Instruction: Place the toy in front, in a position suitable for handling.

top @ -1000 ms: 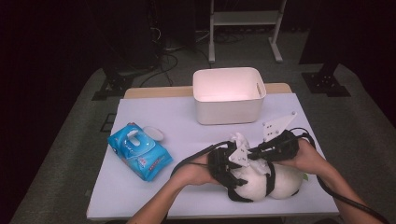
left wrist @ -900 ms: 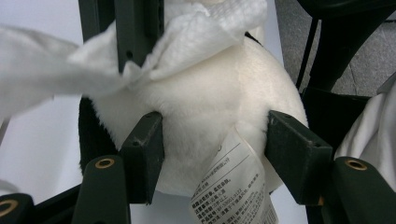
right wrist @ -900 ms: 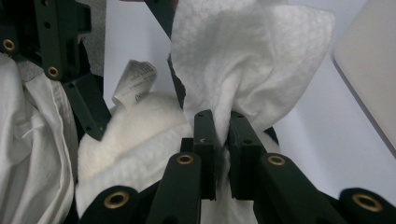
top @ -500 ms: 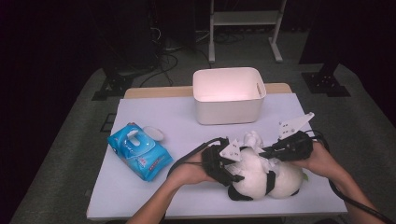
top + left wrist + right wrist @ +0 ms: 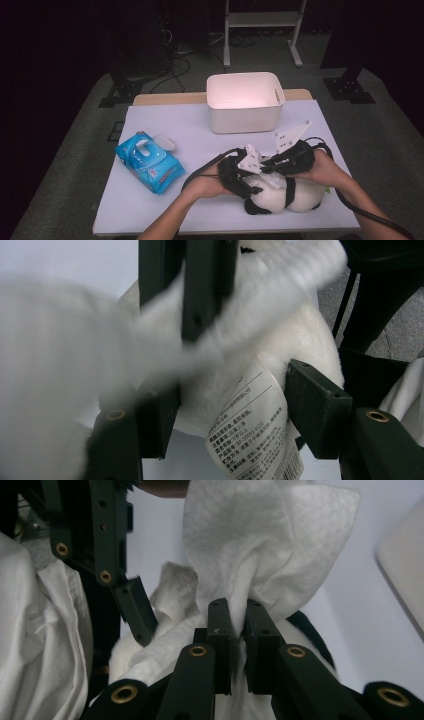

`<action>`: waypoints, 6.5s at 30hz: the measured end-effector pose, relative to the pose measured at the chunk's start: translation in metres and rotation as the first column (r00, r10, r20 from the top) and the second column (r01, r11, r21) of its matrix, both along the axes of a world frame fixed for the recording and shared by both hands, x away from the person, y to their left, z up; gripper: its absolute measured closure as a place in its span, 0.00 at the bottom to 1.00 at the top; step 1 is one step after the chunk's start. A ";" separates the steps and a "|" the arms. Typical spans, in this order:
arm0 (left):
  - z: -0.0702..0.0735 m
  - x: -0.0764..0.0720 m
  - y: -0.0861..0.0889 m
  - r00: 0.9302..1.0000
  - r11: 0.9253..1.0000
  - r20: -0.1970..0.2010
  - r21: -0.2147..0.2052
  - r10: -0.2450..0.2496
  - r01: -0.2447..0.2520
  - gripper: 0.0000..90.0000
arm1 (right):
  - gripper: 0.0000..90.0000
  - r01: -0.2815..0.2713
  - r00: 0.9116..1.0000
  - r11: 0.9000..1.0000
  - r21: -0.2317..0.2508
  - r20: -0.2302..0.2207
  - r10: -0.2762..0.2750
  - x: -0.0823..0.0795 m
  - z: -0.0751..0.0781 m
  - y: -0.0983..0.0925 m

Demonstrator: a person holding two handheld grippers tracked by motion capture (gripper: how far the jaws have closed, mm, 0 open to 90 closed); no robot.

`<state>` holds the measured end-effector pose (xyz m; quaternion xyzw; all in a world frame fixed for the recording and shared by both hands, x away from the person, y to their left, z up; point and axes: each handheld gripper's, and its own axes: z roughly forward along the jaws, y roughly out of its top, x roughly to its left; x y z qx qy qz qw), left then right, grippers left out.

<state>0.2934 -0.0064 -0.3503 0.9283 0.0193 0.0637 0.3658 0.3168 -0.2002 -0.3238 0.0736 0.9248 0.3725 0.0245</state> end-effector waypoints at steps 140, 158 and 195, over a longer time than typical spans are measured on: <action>0.015 -0.004 0.015 1.000 1.000 -0.016 0.024 -0.010 0.010 0.39 | 0.92 0.125 0.992 0.992 -0.004 -0.021 -0.125 -0.009 -0.024 -0.052; 0.008 0.013 -0.001 0.977 0.995 -0.211 0.091 -0.027 0.047 0.18 | 0.92 0.069 0.998 0.997 0.022 -0.012 -0.069 -0.039 -0.032 -0.046; 0.029 0.032 0.010 0.997 0.989 -0.002 0.127 -0.079 0.079 0.40 | 0.92 0.098 0.995 0.995 0.001 0.022 -0.098 -0.007 -0.019 -0.036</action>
